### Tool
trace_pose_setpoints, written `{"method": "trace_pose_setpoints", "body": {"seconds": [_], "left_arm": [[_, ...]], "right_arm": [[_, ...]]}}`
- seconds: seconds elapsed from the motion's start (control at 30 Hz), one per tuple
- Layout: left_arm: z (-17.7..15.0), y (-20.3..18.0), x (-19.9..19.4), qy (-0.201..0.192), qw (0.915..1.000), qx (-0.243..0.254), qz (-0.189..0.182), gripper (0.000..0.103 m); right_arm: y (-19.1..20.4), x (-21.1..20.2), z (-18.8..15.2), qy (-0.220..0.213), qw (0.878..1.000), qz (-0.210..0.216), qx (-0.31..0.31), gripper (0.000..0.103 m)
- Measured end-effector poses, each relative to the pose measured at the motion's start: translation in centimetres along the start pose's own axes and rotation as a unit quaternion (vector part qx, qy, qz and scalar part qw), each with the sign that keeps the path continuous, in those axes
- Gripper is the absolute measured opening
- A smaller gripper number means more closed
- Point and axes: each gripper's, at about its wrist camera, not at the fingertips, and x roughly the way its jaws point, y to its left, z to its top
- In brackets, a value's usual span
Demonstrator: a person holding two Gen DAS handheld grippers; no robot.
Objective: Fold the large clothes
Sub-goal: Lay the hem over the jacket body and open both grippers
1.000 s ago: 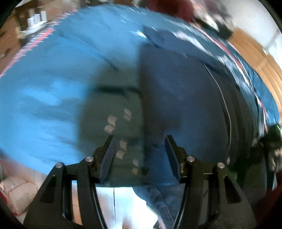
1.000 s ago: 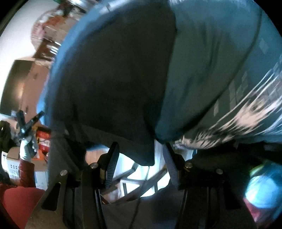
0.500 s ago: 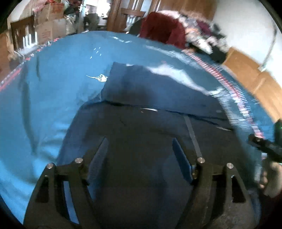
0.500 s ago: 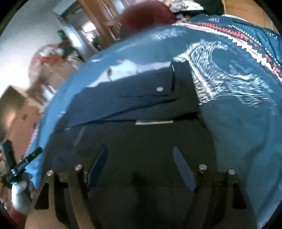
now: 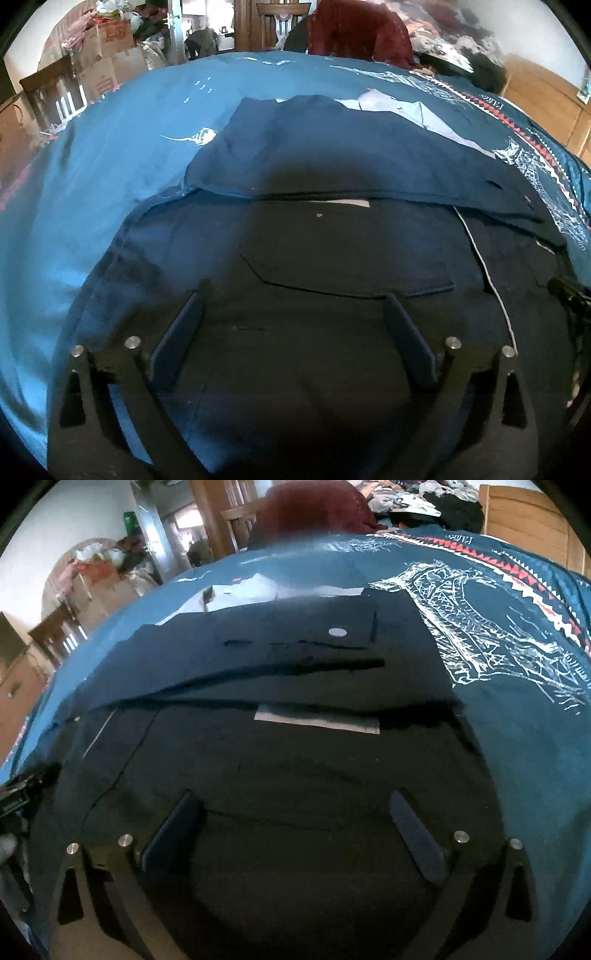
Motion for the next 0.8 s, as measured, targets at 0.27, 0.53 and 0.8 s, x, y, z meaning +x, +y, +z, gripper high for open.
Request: {"method": "trace_pose_setpoints", "body": {"seconds": [0.27,0.53,0.8], "left_arm": [[0.33,-0.45,0.28,0.000,1.0000,-0.001,-0.001,0.103],[0.43,-0.54,0.47,0.000,1.0000,0.001,0.001,0.103],[0.46,-0.54,0.51,0.000,1.0000,0.001,0.000,0.103]], "right_arm": [[-0.13,-0.04,-0.03,-0.005,1.000,0.004,0.001,0.103],[-0.19,0.02,0.03,-0.005,1.000,0.004,0.002,0.103],[-0.24,-0.02,-0.05,-0.005,1.000,0.005,0.002,0.103]]}}
